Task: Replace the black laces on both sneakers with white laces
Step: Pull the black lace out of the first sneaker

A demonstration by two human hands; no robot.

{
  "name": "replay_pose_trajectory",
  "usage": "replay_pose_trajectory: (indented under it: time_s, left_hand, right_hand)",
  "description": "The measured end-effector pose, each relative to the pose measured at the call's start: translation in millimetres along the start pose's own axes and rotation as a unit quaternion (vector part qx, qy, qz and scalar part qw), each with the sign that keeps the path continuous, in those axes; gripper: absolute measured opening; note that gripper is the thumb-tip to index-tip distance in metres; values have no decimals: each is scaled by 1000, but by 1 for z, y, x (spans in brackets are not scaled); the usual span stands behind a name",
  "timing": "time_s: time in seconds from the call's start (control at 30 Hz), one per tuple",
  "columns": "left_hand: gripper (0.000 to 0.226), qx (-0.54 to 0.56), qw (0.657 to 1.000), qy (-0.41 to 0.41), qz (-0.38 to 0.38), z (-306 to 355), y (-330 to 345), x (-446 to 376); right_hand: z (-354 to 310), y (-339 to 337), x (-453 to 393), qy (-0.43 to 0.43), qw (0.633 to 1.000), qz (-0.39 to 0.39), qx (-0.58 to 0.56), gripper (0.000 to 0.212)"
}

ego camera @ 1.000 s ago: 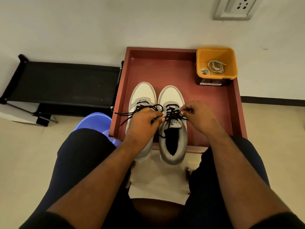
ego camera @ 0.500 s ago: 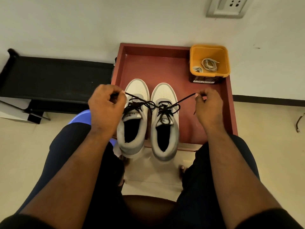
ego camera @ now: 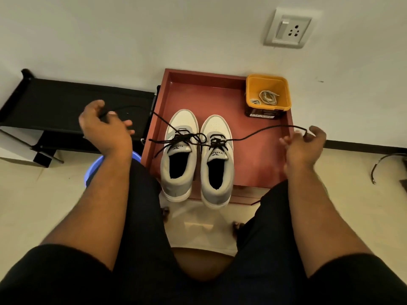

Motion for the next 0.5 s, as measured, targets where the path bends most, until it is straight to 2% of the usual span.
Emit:
replay_pose_trajectory:
  time_s: [0.07, 0.1, 0.17, 0.23, 0.3, 0.4, 0.5]
  left_hand:
    - [46, -124, 986, 54, -102, 12, 18, 16]
    - [46, -193, 963, 104, -159, 20, 32, 32]
    - [36, -231, 910, 174, -298, 27, 63, 68]
    - [31, -239, 861, 186, -408, 22, 89, 98]
    - [36, -293, 819, 204, -450, 11, 107, 113]
    - [42, -398, 765, 213, -460, 1, 121, 118]
    - [39, -413, 747, 202, -480, -1, 124, 116]
  right_hand:
    - [2, 15, 12, -7, 971, -90, 223, 58]
    - [2, 25, 21, -40, 946, -124, 296, 58]
    - [6, 49, 39, -77, 920, -229, 308, 38]
    - [16, 71, 55, -63, 897, -349, 264, 21]
    - [25, 85, 63, -70, 874, -402, 265, 20]
    - [32, 92, 62, -77, 871, -408, 262, 24]
    - [33, 94, 60, -102, 863, -405, 283, 22]
Point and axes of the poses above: each hand's wrist, its own x-axis away from the middle knuckle, its own y-axis out of the palm, z = x × y, the point moved 4 cm from there along -x, towards the middle knuckle, and after that the axes turned 15 degrees about -z, right-handed, at the moved point
